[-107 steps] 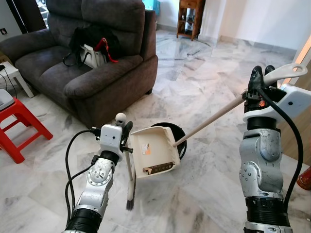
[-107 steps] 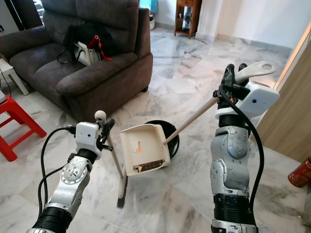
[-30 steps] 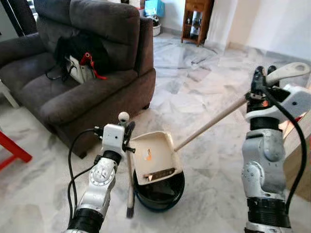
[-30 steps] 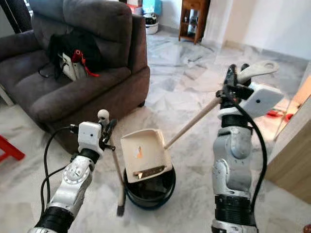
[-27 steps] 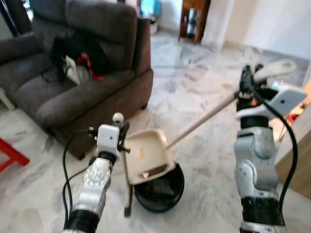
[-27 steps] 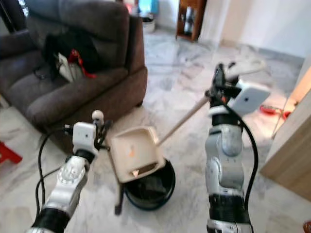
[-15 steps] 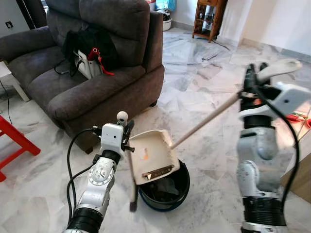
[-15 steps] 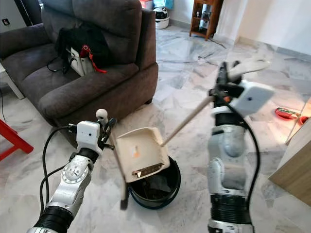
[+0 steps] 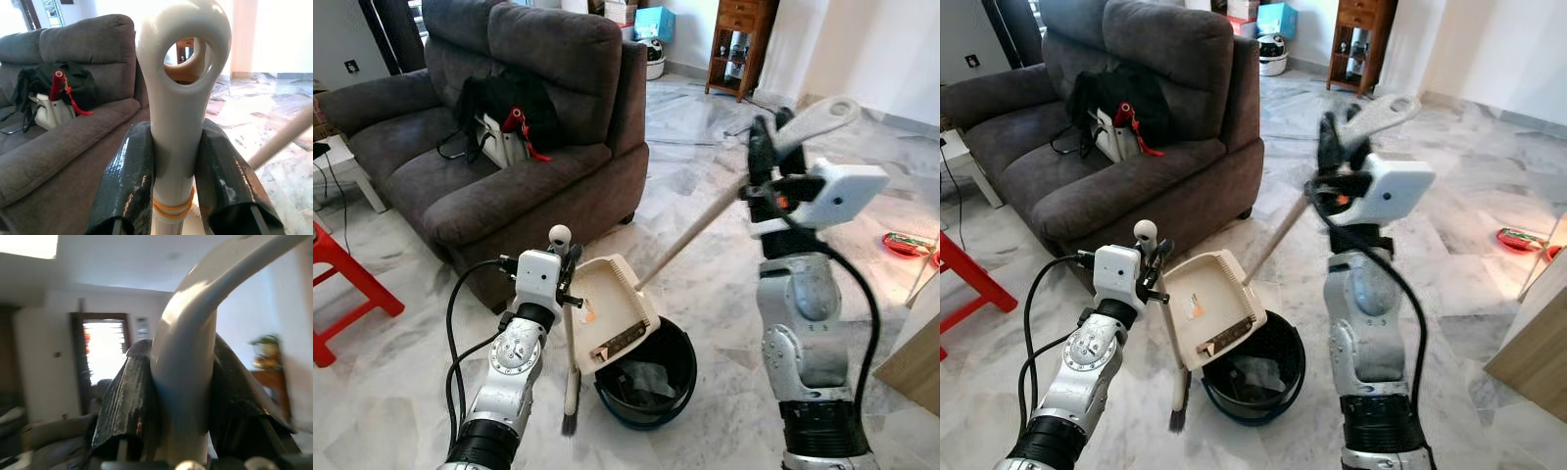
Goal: Sweep floor
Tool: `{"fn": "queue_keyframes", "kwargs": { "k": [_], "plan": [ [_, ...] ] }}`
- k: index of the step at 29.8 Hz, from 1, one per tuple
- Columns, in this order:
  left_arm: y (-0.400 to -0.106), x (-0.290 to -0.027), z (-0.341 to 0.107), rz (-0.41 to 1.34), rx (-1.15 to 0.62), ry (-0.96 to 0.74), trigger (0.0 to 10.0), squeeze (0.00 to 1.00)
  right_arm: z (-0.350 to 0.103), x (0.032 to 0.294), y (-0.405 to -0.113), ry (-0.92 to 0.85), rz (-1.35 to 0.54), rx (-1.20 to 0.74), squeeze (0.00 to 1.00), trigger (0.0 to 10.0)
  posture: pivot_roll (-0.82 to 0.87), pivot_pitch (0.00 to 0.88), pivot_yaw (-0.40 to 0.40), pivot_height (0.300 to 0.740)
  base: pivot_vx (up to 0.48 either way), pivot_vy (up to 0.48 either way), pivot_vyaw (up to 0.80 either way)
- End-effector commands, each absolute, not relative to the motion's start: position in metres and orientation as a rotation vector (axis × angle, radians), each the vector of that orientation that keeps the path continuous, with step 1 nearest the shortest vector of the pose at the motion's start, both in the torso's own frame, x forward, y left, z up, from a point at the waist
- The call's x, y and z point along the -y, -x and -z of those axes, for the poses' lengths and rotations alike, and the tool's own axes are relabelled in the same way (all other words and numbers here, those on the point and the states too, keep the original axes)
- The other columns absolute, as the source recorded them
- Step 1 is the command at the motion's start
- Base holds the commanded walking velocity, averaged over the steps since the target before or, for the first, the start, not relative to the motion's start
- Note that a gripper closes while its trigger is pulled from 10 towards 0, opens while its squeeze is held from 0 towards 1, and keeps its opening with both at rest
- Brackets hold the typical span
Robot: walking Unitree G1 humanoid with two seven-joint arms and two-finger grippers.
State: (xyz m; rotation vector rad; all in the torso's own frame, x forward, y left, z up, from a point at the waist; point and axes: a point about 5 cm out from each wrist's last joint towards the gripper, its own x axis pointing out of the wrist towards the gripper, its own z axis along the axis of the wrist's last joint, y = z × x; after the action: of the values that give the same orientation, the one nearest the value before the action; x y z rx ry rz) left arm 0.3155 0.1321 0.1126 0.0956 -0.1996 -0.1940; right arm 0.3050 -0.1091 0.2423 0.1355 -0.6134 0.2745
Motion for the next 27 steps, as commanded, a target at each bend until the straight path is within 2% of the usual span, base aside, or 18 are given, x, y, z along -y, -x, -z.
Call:
{"fn": "queue_keyframes", "kwargs": {
  "k": [1, 9, 14, 17, 20, 27],
  "plan": [
    [-0.317, -0.133, -0.125, 0.192, 0.262, -0.097, 10.0, 0.0, -0.267, 0.094, -0.294, -0.171, -0.369, 0.731, 0.0, 10.0, -0.08, 0.0, 0.038, 0.74, 0.0, 0.0, 0.0],
    [-0.317, -0.133, -0.124, 0.192, 0.261, -0.099, 10.0, 0.0, -0.268, 0.075, -0.283, -0.205, -0.587, 0.705, 0.0, 10.0, -0.09, 0.0, 0.038, 0.74, 0.0, 0.0, 0.0],
    [-0.317, -0.133, -0.124, 0.193, 0.26, -0.1, 10.0, 0.0, -0.267, 0.071, -0.281, -0.209, -0.625, 0.69, 0.0, 10.0, -0.08, 0.0, 0.038, 0.74, 0.0, 0.0, 0.0],
    [-0.317, -0.133, -0.124, 0.19, 0.258, -0.099, 10.0, 0.0, -0.264, 0.071, -0.285, -0.192, -0.596, 0.659, 0.0, 10.0, -0.08, 0.0, 0.037, 0.74, 0.0, 0.0, 0.0],
    [-0.317, -0.133, -0.124, 0.191, 0.257, -0.098, 10.0, 0.0, -0.258, 0.08, -0.296, -0.143, -0.476, 0.602, 0.0, 10.0, -0.08, 0.0, 0.036, 0.74, 0.0, 0.0, 0.0],
    [-0.317, -0.133, -0.124, 0.189, 0.258, -0.096, 10.0, 0.0, -0.254, 0.104, -0.306, -0.255, -0.305, 0.53, 0.0, 10.0, -0.08, 0.0, 0.036, 0.74, 0.0, 0.0, 0.0]
  ]
}}
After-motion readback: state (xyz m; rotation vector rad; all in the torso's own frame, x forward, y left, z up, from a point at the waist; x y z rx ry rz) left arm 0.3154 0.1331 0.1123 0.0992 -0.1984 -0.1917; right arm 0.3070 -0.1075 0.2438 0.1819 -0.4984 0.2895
